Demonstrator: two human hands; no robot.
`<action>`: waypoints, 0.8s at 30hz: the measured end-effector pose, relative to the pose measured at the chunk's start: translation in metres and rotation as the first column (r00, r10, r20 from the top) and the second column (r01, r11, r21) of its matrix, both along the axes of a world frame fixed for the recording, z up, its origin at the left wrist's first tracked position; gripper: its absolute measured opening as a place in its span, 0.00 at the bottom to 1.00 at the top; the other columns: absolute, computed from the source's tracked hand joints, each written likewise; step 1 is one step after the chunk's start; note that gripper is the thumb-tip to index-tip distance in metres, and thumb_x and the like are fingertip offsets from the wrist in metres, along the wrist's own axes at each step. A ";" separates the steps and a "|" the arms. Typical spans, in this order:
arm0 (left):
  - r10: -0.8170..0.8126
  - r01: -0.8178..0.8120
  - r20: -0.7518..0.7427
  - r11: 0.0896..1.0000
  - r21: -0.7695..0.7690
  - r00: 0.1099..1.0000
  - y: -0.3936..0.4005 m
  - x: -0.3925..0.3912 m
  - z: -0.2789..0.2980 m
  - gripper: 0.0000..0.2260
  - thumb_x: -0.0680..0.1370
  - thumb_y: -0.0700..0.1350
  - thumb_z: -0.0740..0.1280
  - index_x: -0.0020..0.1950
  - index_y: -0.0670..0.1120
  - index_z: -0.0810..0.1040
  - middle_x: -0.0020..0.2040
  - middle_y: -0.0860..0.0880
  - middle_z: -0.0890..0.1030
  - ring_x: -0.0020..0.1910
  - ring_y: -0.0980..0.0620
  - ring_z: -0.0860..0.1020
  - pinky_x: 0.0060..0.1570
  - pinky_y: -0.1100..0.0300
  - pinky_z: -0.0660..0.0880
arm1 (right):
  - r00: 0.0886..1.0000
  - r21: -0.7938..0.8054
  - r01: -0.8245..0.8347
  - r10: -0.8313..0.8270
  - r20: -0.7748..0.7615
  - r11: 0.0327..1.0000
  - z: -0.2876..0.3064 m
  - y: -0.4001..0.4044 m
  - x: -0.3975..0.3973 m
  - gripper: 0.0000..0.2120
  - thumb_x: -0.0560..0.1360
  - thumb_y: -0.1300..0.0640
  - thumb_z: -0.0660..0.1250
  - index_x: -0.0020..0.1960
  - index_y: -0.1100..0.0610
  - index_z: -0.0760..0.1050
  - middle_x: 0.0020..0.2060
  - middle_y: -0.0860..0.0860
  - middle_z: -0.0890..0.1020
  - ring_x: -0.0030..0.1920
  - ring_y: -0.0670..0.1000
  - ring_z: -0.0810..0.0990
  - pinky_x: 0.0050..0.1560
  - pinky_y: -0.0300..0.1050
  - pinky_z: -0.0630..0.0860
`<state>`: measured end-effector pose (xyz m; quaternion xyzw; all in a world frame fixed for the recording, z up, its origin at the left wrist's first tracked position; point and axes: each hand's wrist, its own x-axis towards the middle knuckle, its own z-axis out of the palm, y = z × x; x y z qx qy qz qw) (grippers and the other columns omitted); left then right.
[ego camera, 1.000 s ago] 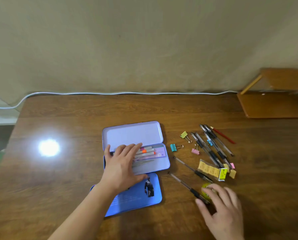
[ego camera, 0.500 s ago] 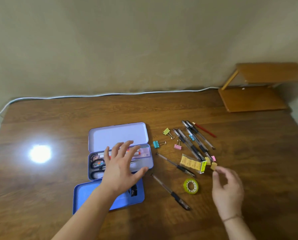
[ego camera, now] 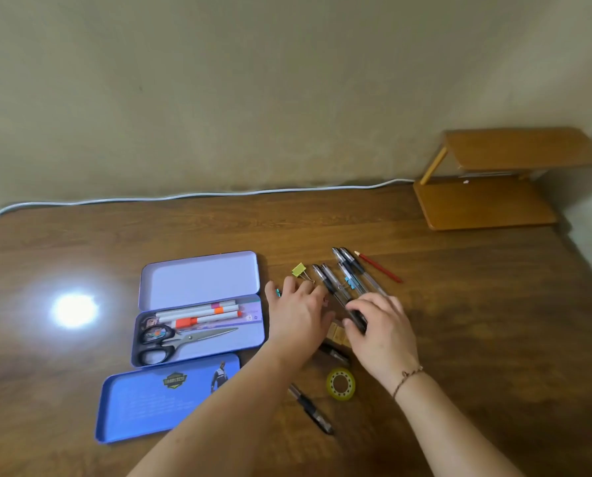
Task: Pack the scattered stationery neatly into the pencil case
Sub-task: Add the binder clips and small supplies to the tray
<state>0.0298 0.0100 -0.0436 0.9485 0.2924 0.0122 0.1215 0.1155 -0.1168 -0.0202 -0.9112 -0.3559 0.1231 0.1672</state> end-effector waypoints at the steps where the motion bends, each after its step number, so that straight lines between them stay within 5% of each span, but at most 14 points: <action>1: 0.006 -0.006 -0.014 1.000 0.000 1.000 -0.001 0.004 -0.001 0.13 0.75 0.56 0.67 0.56 0.53 0.79 0.53 0.53 0.80 0.58 0.45 0.72 0.61 0.38 0.62 | 1.000 0.011 -0.020 0.020 0.001 1.000 0.000 -0.002 0.002 0.13 0.74 0.47 0.65 0.58 0.46 0.78 0.57 0.42 0.76 0.61 0.47 0.68 0.60 0.45 0.72; 5: -0.010 0.010 0.024 1.000 -0.001 1.000 -0.004 0.008 -0.002 0.10 0.77 0.53 0.64 0.57 0.53 0.79 0.53 0.54 0.81 0.57 0.47 0.73 0.60 0.42 0.63 | 0.994 0.096 -0.107 0.105 0.019 0.990 -0.002 -0.003 0.014 0.11 0.75 0.50 0.65 0.56 0.47 0.79 0.54 0.42 0.78 0.59 0.46 0.70 0.58 0.44 0.74; 10: 0.037 -0.008 0.254 0.993 -0.114 0.967 -0.002 -0.011 -0.002 0.09 0.78 0.51 0.58 0.51 0.53 0.78 0.45 0.57 0.81 0.47 0.52 0.74 0.52 0.51 0.68 | 0.990 0.240 -0.137 0.123 0.072 0.961 0.001 0.025 0.033 0.10 0.76 0.58 0.65 0.55 0.50 0.80 0.52 0.44 0.81 0.55 0.47 0.74 0.54 0.39 0.72; 17: -0.005 0.061 0.352 0.987 -0.150 0.936 -0.007 -0.067 -0.006 0.09 0.77 0.40 0.59 0.52 0.48 0.77 0.41 0.53 0.77 0.42 0.50 0.72 0.44 0.53 0.70 | 0.890 -0.111 -0.398 0.413 0.194 0.911 0.002 0.100 0.038 0.18 0.78 0.49 0.61 0.67 0.44 0.71 0.60 0.43 0.77 0.58 0.52 0.68 0.55 0.50 0.69; 24: 0.227 -0.158 0.469 0.970 -0.183 0.853 0.050 -0.111 -0.002 0.16 0.74 0.39 0.52 0.52 0.49 0.77 0.43 0.51 0.78 0.42 0.48 0.73 0.43 0.52 0.67 | 0.834 -0.288 -0.419 0.490 0.253 0.861 -0.010 0.117 0.033 0.09 0.77 0.47 0.62 0.55 0.45 0.77 0.52 0.43 0.77 0.54 0.51 0.66 0.52 0.49 0.64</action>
